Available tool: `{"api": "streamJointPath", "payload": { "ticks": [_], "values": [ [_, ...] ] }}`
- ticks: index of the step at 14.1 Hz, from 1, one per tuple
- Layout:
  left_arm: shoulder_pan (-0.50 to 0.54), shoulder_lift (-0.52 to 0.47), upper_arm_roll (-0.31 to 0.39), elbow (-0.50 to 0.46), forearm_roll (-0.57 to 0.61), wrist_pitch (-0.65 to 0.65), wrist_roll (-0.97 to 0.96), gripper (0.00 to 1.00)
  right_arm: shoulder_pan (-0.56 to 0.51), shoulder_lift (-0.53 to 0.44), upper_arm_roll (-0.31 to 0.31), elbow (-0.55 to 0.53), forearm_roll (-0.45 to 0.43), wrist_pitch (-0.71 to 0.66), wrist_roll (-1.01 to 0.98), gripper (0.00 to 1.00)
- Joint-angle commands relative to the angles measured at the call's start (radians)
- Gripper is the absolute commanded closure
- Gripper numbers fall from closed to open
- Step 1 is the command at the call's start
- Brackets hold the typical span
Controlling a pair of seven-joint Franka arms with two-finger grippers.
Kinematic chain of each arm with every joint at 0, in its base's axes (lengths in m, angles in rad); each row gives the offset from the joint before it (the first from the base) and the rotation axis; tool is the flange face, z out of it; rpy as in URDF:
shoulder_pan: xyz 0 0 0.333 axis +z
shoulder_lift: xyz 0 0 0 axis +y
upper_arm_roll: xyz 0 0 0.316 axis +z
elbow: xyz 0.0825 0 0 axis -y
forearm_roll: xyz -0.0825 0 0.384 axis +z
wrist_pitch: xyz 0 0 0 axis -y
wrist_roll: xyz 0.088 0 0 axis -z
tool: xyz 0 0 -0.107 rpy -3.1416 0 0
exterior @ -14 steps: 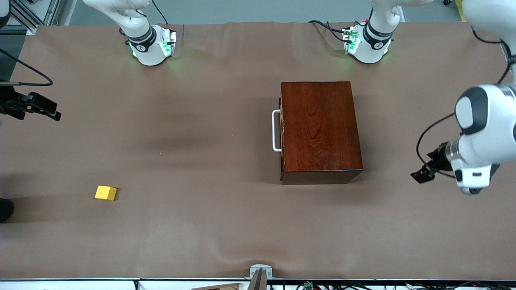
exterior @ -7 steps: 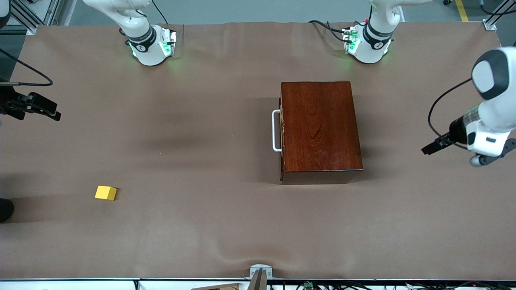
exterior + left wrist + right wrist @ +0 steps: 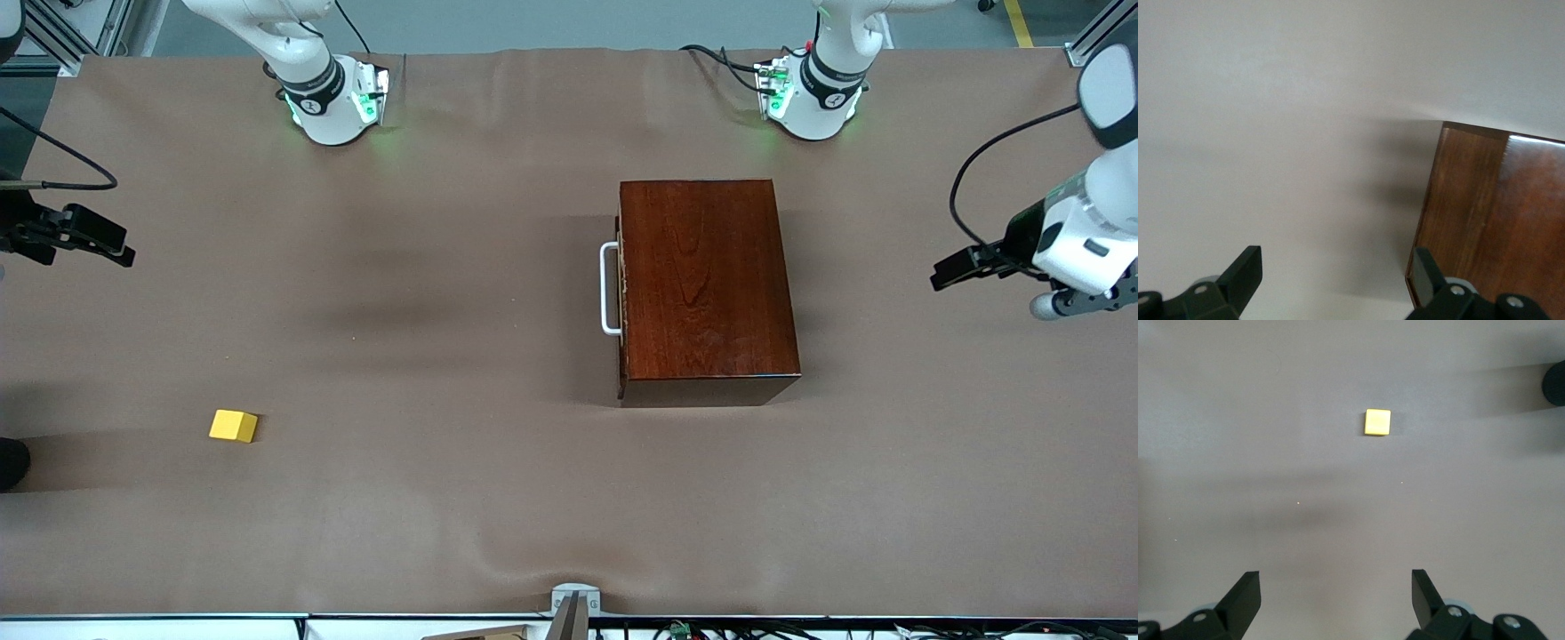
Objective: Open drawer, take yellow block, close drawer
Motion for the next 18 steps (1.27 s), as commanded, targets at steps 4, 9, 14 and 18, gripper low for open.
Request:
{"api": "streamJointPath", "payload": {
  "ticks": [4,9,14,18],
  "values": [
    [0.003,0.003,-0.068,0.162,0.032,-0.18,0.064,0.0,0.008,-0.012,-0.006,-0.012,0.005,0.007,0.005,0.0],
    [0.007,-0.034,-0.071,0.189,0.052,-0.243,0.068,0.0,-0.007,-0.012,-0.006,-0.014,0.052,0.007,0.005,0.0],
    [0.003,-0.031,-0.088,0.185,0.053,-0.177,0.094,0.0,-0.006,-0.012,-0.006,-0.014,0.052,0.01,-0.003,0.0],
    [0.006,-0.026,-0.093,0.182,0.053,-0.179,0.146,0.0,-0.004,-0.012,-0.003,-0.014,0.035,0.01,-0.003,0.0]
  ]
}}
